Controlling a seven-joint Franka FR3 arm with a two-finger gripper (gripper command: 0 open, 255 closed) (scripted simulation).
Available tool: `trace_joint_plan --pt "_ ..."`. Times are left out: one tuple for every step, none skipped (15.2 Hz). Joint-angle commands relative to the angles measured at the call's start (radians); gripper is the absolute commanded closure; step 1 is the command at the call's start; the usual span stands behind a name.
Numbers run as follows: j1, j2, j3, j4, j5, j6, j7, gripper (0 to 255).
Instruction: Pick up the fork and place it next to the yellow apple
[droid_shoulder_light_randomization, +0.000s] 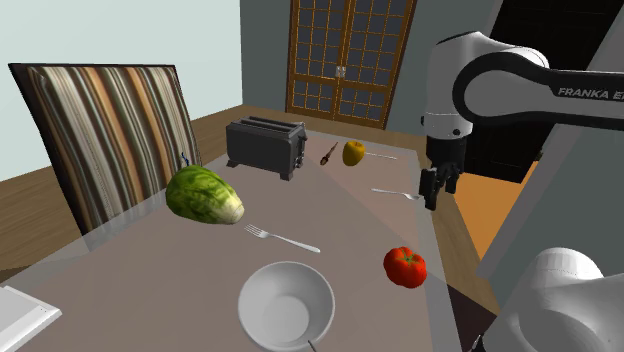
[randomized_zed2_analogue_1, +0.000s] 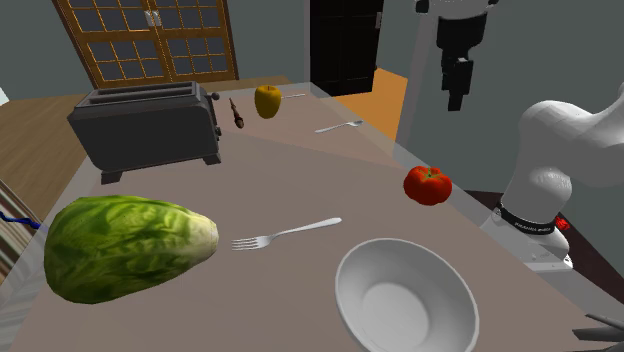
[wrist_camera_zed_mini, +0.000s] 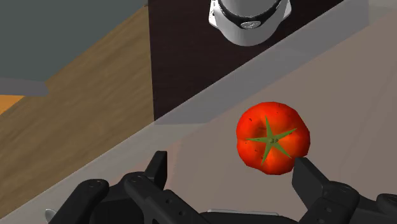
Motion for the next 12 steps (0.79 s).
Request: trace_joint_plan --pt "0.000 0.000 0.000 0.000 0.000 0.000 0.000 0" --pt "0.006 0.025 0.003 -0.003 0.007 0.034 0.002 0" --pt "0.011 0.051 0.006 -0.005 0.014 0.068 0.003 0" --pt "0.017 0.077 0.008 -0.006 0.020 0.102 0.004 0" --pt "0.022 0.105 0.012 -0.005 0.026 0.135 0.005 0" --pt "0.028 0.133 0.015 -0.003 0.033 0.168 0.005 0" --pt "0.033 0.162 0.018 0.000 0.038 0.200 0.006 0" --pt "0.038 0.191 0.022 0.004 0.044 0.232 0.006 0" --pt "0.043 0.221 0.026 0.010 0.050 0.263 0.006 0" --pt "0.048 0.252 0.029 0.017 0.055 0.293 0.006 0" --pt "0.053 0.283 0.033 0.025 0.060 0.323 0.005 0" --pt "0.058 0.314 0.037 0.034 0.064 0.352 0.005 0"
